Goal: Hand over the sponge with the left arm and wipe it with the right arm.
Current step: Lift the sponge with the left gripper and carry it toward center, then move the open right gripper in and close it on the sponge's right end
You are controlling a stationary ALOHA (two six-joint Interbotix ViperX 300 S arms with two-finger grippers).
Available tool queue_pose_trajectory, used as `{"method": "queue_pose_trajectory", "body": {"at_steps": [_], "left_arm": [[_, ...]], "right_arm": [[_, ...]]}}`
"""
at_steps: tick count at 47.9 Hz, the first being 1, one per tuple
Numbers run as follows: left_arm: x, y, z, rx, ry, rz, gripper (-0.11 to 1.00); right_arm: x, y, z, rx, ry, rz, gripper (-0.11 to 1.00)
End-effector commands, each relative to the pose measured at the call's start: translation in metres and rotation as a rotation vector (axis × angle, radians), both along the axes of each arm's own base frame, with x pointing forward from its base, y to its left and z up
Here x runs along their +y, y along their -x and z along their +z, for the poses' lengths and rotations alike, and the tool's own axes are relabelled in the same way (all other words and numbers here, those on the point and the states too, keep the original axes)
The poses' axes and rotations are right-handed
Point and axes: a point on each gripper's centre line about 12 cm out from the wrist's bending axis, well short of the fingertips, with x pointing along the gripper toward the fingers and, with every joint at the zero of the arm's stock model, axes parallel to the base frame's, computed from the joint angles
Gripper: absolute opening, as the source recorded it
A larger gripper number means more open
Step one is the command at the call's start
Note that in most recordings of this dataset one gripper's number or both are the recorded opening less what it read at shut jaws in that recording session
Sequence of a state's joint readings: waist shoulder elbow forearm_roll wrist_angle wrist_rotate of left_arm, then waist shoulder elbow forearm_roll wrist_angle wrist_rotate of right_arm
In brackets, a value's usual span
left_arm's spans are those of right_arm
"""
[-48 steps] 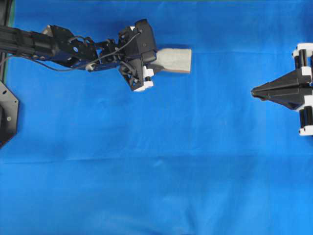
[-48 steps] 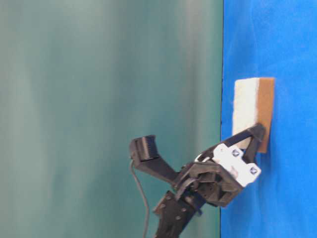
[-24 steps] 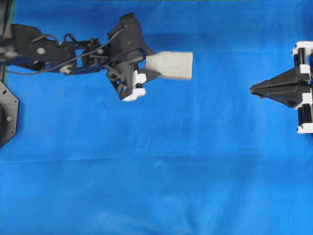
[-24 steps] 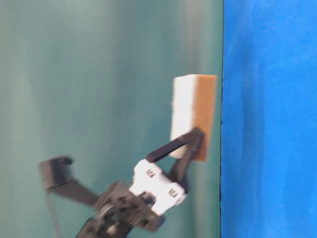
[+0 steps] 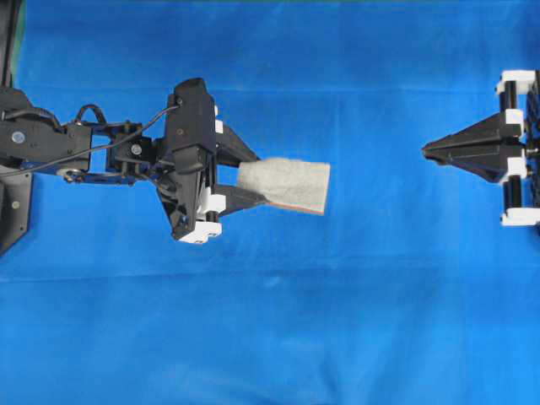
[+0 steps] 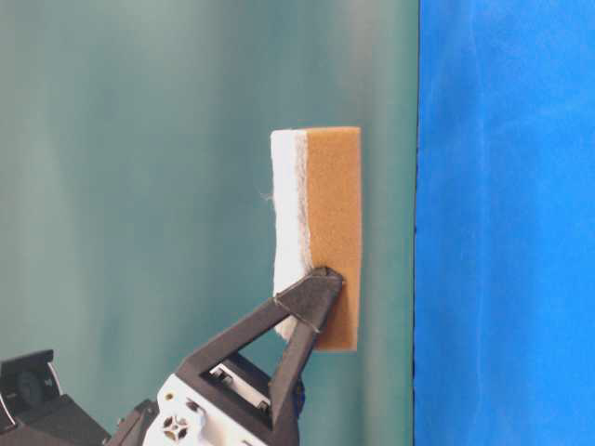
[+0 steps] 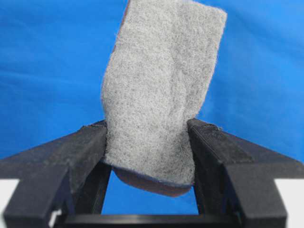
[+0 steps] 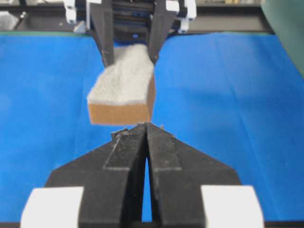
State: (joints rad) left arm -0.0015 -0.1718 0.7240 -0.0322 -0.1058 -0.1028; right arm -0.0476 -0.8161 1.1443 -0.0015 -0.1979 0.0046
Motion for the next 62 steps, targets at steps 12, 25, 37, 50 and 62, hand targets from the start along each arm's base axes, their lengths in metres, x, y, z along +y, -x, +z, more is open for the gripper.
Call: {"method": "queue_pose_trajectory", "body": {"at_steps": [12,25,37,50,62], "left_arm": [[0.0,0.0,0.007,-0.021,-0.001,-0.001,0.42],[0.0,0.0,0.007,-0.021,-0.001,0.0,0.42],[-0.001,0.0,0.007,-0.02,-0.001,-0.002,0.42],[-0.001,0.0,0.007,-0.02,-0.001,-0.002,0.42],[-0.001,0.0,0.007,-0.02,-0.003,-0.003,0.42]], "right_arm": [[-0.001,-0.018,0.018,-0.025,-0.003,0.0,0.02],[0.005,-0.048,0.019,0.023,-0.014,0.026,0.03],[0.015,-0.084,0.015,0.08,-0.064,0.046,0.59],[0.014,-0.12,0.005,0.13,-0.097,0.03,0.75],[0.012,-0.137,-0.005,0.199,-0.088,0.024,0.75]]}}
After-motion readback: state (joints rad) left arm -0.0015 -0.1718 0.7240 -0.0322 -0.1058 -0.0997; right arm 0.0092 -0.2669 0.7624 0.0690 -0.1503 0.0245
